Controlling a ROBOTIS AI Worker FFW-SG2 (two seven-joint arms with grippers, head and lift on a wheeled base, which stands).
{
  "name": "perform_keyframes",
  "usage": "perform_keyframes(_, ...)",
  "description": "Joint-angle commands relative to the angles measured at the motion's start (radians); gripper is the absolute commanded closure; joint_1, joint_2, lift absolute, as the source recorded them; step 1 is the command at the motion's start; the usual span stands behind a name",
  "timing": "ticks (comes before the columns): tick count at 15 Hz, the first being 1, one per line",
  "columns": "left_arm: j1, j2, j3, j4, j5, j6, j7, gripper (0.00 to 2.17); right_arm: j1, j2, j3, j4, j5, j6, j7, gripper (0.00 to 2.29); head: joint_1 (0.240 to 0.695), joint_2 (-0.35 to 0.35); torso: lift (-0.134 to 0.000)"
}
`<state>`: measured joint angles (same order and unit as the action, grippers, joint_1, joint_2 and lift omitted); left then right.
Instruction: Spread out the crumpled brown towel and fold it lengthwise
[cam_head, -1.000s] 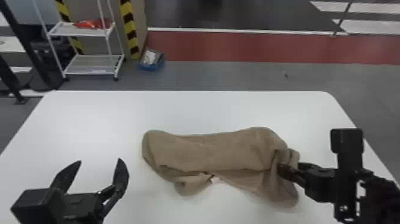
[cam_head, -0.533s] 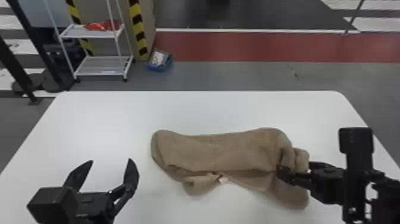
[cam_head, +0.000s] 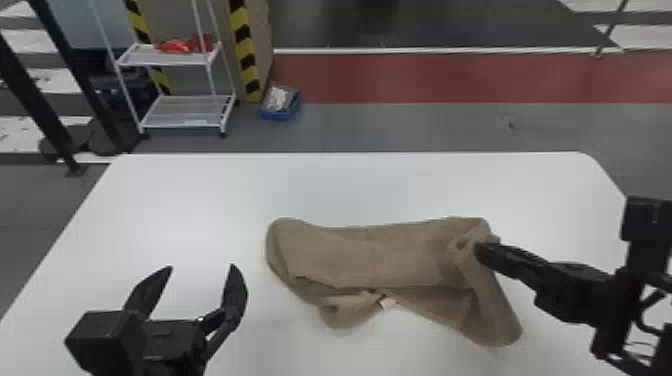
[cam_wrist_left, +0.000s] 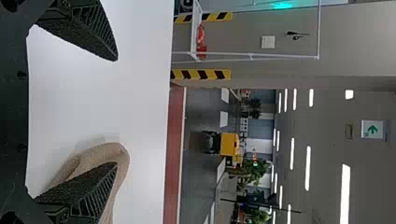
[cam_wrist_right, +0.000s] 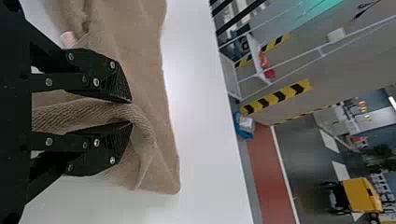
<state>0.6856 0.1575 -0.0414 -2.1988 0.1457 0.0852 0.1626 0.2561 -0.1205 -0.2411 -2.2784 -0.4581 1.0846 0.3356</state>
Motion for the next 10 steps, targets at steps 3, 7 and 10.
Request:
perform_keyframes(3, 0.000, 0.001, 0.000, -0.002, 0.000, 0.003, -0.005, 0.08, -0.071, -0.007, 0.138, 0.131, 0.058, -0.119, -0.018, 1.72, 0.695, 0.066, -0.124)
perform_keyframes(7, 0.003, 0.001, 0.001, -0.007, 0.000, 0.018, -0.005, 0.08, -0.124, -0.024, 0.281, 0.224, 0.240, -0.091, -0.001, 0.81, 0.695, 0.110, -0.124)
perform_keyframes(10, 0.002, 0.001, 0.000, -0.005, -0.002, 0.021, -0.006, 0.08, -0.109, -0.050, 0.296, 0.186, 0.248, -0.082, 0.051, 0.03, 0.695, 0.140, -0.124)
